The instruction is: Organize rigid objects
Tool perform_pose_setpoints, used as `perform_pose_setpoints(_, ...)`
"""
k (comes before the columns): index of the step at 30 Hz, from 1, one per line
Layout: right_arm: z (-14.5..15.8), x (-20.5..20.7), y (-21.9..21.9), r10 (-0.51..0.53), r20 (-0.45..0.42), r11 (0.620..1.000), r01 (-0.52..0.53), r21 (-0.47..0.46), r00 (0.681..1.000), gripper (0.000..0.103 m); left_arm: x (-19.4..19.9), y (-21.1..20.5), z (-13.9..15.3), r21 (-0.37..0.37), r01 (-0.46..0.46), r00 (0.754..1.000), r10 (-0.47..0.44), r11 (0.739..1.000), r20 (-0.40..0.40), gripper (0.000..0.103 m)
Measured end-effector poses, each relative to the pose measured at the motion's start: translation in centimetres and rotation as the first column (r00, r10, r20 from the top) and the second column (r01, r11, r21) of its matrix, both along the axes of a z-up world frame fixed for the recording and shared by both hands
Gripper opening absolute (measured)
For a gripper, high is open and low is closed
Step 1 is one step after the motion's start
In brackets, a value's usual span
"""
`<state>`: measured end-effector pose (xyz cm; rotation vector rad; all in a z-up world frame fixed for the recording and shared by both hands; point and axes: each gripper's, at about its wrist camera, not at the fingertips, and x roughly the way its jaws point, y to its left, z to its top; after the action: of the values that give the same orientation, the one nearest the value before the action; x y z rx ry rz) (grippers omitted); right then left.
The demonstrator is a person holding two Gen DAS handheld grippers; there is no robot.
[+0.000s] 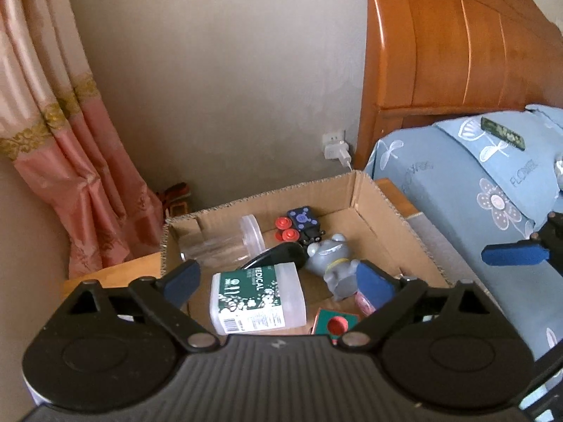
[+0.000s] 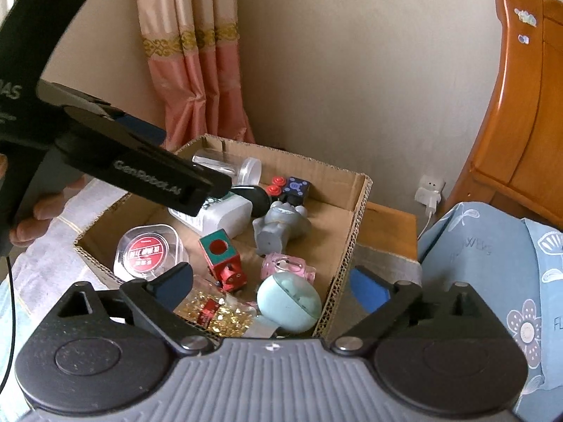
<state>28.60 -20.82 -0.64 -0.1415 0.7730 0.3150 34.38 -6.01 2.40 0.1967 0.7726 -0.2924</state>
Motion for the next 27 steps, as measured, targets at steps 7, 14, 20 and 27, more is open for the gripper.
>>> perform_pose_setpoints(7, 1.4, -2.0, 1.1, -0.062, -0.003, 0.997, 0.062, -0.044, 0.998, 0.103, -4.4, 1.5, 2.3, 0.029, -0.014, 0.993, 0.01, 0.999, 0.118, 0.099)
perform_pose_setpoints(14, 1.1, -5.3, 1.5, -0.227, -0.034, 0.971, 0.224, -0.081, 0.973, 0.103, -11.5, 3.7, 1.4, 0.001, -0.105, 0.978, 0.103, 0.994, 0.18, 0.102)
perform_pose_setpoints(20, -1.4, -9.9, 2.1, -0.342, -0.083, 0.939, 0.343, -0.004, 0.936, 0.103, -16.4, 5.5, -2.2, -0.013, -0.249, 0.967, 0.249, 0.968, 0.056, 0.102)
perform_pose_setpoints(27, -2.3, -15.0, 2.7, -0.439, -0.051, 0.898, 0.439, -0.003, 0.897, 0.103, -20.1, 5.9, -3.1, -0.003, -0.286, 0.958, 0.286, 0.958, -0.006, 0.102)
